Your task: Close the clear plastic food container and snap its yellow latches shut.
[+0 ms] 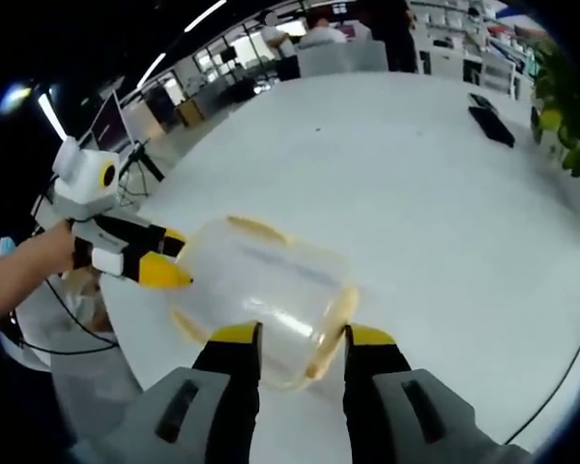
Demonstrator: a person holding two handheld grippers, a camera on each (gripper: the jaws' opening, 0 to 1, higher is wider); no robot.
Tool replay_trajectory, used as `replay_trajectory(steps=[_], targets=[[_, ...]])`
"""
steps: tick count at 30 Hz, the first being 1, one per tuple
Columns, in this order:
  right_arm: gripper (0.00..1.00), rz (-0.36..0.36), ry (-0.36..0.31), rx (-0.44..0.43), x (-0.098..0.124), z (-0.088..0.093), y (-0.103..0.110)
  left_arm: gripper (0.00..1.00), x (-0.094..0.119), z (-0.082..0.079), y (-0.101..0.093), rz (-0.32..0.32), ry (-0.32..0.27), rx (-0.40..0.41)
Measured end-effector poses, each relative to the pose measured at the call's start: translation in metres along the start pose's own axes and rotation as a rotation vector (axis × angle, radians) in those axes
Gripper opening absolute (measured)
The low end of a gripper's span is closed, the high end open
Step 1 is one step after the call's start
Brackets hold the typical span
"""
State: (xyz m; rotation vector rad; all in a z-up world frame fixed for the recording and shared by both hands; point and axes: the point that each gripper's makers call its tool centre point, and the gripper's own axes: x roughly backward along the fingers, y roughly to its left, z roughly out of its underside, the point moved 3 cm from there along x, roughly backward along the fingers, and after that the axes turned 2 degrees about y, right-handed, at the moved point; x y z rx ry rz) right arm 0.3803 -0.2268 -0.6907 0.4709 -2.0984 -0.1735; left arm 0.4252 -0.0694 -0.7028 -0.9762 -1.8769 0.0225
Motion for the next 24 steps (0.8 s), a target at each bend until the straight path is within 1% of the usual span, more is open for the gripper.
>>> replay_trajectory(steps=[11, 18, 24], targets=[[0.3, 0.0, 0.007, -0.015, -0.007, 0.002, 0.008, 0.3, 0.01, 0.008, 0.007, -0.009, 0.0, 0.017], [0.3, -0.003, 0.012, -0.018, -0.012, 0.001, 0.017, 0.3, 0.018, 0.014, 0.014, -0.016, -0.002, 0.037], [0.3, -0.011, 0.017, -0.014, -0.017, 0.0, 0.029, 0.3, 0.027, 0.018, 0.023, -0.023, -0.007, 0.059]])
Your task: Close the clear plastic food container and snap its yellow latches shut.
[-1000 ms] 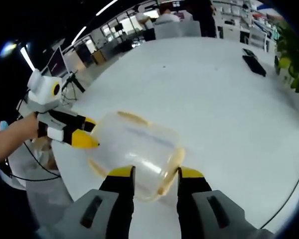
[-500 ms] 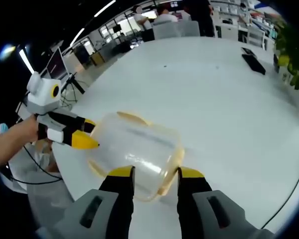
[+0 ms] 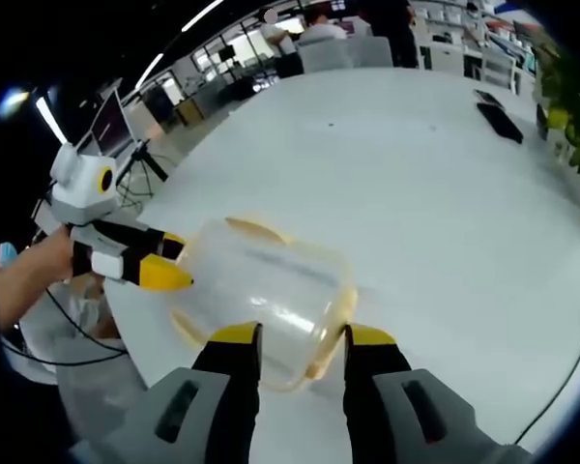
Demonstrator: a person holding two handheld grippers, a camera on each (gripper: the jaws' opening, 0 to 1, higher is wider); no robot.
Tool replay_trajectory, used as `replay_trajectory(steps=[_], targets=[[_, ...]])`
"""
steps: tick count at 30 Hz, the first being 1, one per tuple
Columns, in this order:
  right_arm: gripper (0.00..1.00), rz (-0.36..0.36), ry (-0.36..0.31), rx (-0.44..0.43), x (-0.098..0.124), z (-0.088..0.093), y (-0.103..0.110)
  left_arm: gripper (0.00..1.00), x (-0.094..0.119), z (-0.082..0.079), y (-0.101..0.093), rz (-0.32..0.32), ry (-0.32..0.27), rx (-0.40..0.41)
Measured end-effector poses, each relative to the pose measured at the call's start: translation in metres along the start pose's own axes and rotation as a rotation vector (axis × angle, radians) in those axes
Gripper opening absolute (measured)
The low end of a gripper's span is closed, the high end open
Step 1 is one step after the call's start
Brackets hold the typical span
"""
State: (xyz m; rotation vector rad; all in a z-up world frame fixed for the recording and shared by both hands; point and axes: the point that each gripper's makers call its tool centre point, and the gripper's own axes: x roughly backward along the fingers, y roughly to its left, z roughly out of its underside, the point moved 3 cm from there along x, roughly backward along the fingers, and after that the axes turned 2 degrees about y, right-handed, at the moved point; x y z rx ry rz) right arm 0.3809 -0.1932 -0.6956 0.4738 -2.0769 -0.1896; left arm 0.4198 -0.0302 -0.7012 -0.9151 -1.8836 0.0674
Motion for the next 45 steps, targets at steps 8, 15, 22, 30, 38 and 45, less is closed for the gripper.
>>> replay_trajectory(steps=[8, 15, 22, 30, 38, 45], targets=[[0.29, -0.016, 0.004, 0.008, -0.008, -0.001, 0.015, 0.3, 0.011, 0.003, 0.013, -0.016, -0.006, 0.021], [0.29, -0.02, 0.007, 0.021, -0.012, -0.004, 0.021, 0.3, 0.016, 0.006, 0.02, -0.023, -0.01, 0.026], [0.29, -0.025, 0.009, 0.035, -0.016, -0.005, 0.03, 0.3, 0.022, 0.007, 0.026, -0.028, -0.009, 0.031], [0.29, -0.035, 0.011, 0.048, -0.021, -0.007, 0.04, 0.3, 0.028, 0.01, 0.035, -0.032, -0.01, 0.04], [0.29, -0.04, -0.002, 0.043, -0.023, -0.008, 0.042, 0.3, 0.029, 0.011, 0.04, -0.022, -0.016, 0.046], [0.3, -0.048, -0.004, 0.049, -0.022, -0.008, 0.043, 0.31, 0.029, 0.01, 0.041, -0.014, -0.025, 0.041]])
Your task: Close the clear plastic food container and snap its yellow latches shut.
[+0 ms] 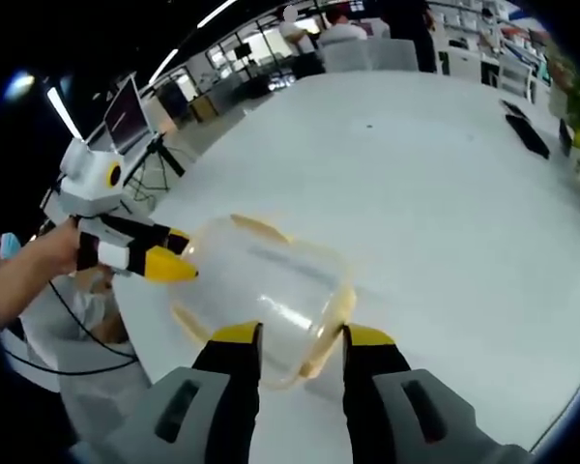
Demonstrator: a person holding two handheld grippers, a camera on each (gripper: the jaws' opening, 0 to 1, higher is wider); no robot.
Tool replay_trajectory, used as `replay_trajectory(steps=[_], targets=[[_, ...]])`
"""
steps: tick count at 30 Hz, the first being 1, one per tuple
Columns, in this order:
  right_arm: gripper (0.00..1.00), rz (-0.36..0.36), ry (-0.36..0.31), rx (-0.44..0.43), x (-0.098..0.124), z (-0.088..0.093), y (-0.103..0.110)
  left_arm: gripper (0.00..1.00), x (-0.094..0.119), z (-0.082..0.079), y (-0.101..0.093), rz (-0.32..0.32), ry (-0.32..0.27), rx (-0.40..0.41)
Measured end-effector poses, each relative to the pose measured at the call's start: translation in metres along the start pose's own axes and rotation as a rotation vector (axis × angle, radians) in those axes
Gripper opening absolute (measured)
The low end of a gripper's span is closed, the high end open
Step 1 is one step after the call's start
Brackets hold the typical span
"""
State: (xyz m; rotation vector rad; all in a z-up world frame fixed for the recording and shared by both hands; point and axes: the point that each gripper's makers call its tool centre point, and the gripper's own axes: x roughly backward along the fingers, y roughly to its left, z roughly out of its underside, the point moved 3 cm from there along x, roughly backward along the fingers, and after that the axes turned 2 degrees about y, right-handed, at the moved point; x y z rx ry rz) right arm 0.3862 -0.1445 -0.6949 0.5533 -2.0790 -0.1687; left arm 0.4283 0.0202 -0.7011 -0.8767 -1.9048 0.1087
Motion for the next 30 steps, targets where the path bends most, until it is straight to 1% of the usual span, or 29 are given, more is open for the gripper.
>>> replay_trajectory(steps=[6, 10, 11, 15, 18, 20, 23, 24, 26, 27, 30], targets=[[0.31, -0.021, -0.003, 0.046, 0.002, 0.001, 0.0, 0.31, 0.0, 0.001, 0.0, 0.015, 0.002, -0.029], [0.28, -0.018, -0.003, 0.112, 0.005, 0.001, -0.001, 0.32, 0.001, 0.002, -0.001, 0.01, 0.006, -0.067], [0.28, -0.017, -0.008, 0.137, 0.006, -0.001, -0.001, 0.32, 0.003, 0.0, -0.001, -0.002, 0.0, -0.104], [0.29, -0.017, -0.022, 0.199, 0.009, -0.006, 0.0, 0.32, 0.009, -0.006, -0.004, -0.011, -0.008, -0.162], [0.28, -0.025, -0.034, 0.245, 0.012, -0.011, 0.001, 0.32, 0.015, -0.013, -0.007, -0.02, -0.02, -0.224], [0.27, -0.038, -0.054, 0.272, 0.014, -0.016, 0.003, 0.32, 0.018, -0.017, -0.01, -0.018, -0.027, -0.271], [0.24, -0.066, -0.07, 0.315, 0.017, -0.023, 0.006, 0.3, 0.022, -0.022, -0.017, 0.003, -0.033, -0.341], [0.22, -0.094, -0.072, 0.324, 0.017, -0.025, 0.008, 0.29, 0.023, -0.024, -0.021, 0.014, -0.036, -0.367], [0.21, -0.112, -0.077, 0.33, 0.018, -0.028, 0.01, 0.26, 0.024, -0.025, -0.028, 0.039, -0.033, -0.416], [0.21, -0.119, -0.079, 0.336, 0.019, -0.03, 0.011, 0.25, 0.024, -0.026, -0.029, 0.04, -0.032, -0.426], [0.2, -0.148, -0.087, 0.397, 0.019, -0.036, 0.016, 0.25, 0.023, -0.026, -0.035, 0.052, -0.015, -0.485]])
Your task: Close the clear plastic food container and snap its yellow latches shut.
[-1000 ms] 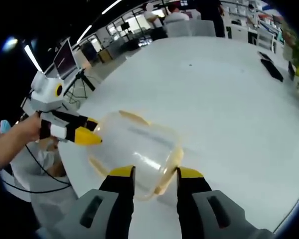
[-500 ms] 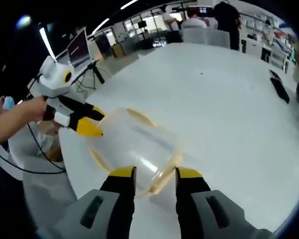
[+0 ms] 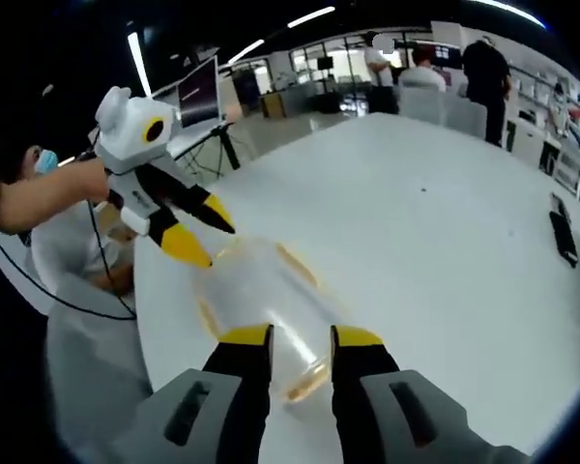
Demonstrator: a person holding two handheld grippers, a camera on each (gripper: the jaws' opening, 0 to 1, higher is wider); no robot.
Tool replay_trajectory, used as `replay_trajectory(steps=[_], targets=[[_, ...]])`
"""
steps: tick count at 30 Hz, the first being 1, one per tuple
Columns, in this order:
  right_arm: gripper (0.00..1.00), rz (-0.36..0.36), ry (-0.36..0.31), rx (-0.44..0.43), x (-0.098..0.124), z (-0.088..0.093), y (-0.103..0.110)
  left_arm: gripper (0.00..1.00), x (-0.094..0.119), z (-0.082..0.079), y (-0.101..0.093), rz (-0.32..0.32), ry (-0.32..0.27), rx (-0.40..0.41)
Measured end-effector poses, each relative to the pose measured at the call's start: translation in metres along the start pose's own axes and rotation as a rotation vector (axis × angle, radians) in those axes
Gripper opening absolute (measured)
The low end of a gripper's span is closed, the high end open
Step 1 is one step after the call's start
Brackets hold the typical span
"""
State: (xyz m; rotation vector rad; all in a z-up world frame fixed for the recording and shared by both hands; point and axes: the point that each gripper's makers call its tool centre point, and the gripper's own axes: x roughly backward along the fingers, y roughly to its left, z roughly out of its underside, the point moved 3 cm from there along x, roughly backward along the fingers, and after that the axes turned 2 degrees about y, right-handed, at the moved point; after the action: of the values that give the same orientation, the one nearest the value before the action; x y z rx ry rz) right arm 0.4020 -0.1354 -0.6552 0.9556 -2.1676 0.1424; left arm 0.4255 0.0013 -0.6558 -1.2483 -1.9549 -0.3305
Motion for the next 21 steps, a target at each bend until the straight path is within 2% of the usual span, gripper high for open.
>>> replay_trajectory(steps=[5, 9, 12, 21], targets=[[0.19, -0.063, 0.031, 0.153, -0.007, -0.005, 0.01, 0.24, -0.006, -0.002, -0.012, 0.054, 0.043, -0.123], [0.18, -0.084, 0.037, 0.191, -0.013, -0.01, 0.011, 0.24, -0.009, -0.001, -0.018, 0.083, 0.077, -0.228], [0.17, -0.091, 0.044, 0.241, -0.016, -0.014, 0.008, 0.24, -0.011, -0.002, -0.021, 0.095, 0.085, -0.272], [0.14, -0.115, 0.042, 0.279, -0.027, -0.025, 0.006, 0.2, -0.02, -0.012, -0.026, 0.11, 0.08, -0.344]])
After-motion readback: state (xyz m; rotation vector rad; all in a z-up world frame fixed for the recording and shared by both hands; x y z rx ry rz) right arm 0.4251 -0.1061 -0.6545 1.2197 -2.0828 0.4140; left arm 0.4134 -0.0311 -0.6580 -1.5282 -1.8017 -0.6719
